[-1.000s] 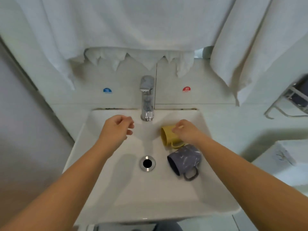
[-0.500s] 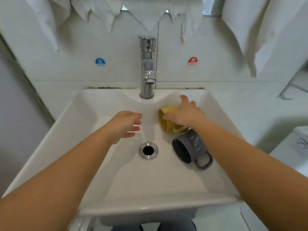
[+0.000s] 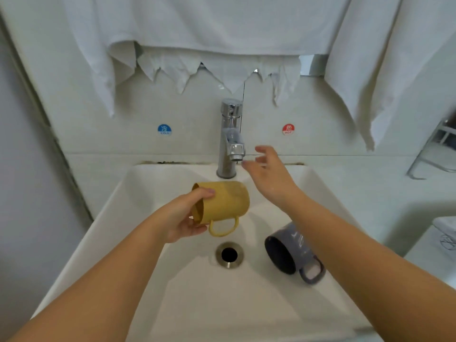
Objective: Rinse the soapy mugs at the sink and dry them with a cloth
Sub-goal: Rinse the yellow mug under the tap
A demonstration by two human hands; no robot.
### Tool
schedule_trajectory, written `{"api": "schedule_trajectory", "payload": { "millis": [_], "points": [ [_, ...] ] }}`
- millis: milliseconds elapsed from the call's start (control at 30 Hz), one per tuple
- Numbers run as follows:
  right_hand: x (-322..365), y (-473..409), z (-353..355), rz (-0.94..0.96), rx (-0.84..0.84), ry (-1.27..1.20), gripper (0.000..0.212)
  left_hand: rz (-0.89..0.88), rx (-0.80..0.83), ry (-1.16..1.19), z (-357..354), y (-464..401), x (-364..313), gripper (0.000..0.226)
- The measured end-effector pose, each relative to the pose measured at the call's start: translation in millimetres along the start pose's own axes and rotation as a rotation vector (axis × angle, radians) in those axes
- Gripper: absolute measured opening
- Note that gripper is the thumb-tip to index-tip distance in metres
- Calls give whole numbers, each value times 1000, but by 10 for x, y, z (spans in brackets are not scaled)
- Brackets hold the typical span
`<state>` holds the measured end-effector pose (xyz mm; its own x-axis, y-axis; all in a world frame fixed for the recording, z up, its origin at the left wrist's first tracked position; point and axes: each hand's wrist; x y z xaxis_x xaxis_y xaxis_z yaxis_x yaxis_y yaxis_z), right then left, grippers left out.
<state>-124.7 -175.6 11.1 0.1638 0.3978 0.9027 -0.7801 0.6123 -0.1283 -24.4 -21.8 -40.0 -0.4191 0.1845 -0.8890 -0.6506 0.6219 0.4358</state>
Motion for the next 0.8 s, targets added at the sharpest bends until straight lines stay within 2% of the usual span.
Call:
{"api": "schedule_trajectory", "payload": {
  "millis": [67, 167, 267, 367, 400, 467, 533, 600, 667, 800],
  "points": [
    [181, -94, -1, 140, -40, -9, 58, -2, 18, 4, 12, -5, -22, 27],
    [397, -167, -65, 268, -15, -15, 69, -13, 34, 33, 13, 0, -42, 27],
    [528, -252, -79, 261, 8, -81, 56, -35, 37, 59, 13, -4, -62, 24],
    [624, -354, -18, 176, -129, -189, 32, -40, 52, 70, 5, -11, -67, 23],
    [663, -381, -15, 179, -183, -195, 30, -39, 57, 69, 3, -10, -69, 24],
    [731, -443, -30, 254, -222, -77, 47, -33, 67, 81, 3, -8, -71, 26],
    [797, -533, -71, 310, -119, 52, 65, -31, 71, 101, 4, -9, -75, 30],
    [857, -615, -109, 312, -20, 109, 52, -33, 72, 116, 4, -9, -79, 31],
    [886, -680, -100, 328, -12, 160, 36, -37, 77, 122, 4, -13, -83, 31],
    [897, -705, -48, 316, 29, 146, 28, -38, 87, 123, -11, -21, -98, 37]
  ]
}}
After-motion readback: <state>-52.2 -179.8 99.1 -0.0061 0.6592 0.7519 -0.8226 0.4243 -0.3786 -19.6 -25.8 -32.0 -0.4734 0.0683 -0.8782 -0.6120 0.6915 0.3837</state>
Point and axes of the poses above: each hand's wrist, its own y-axis away from the middle knuckle, its own z-axis out of the back of the hand, x = y × z, and after that the axes turned 1 degree about -z, right-handed
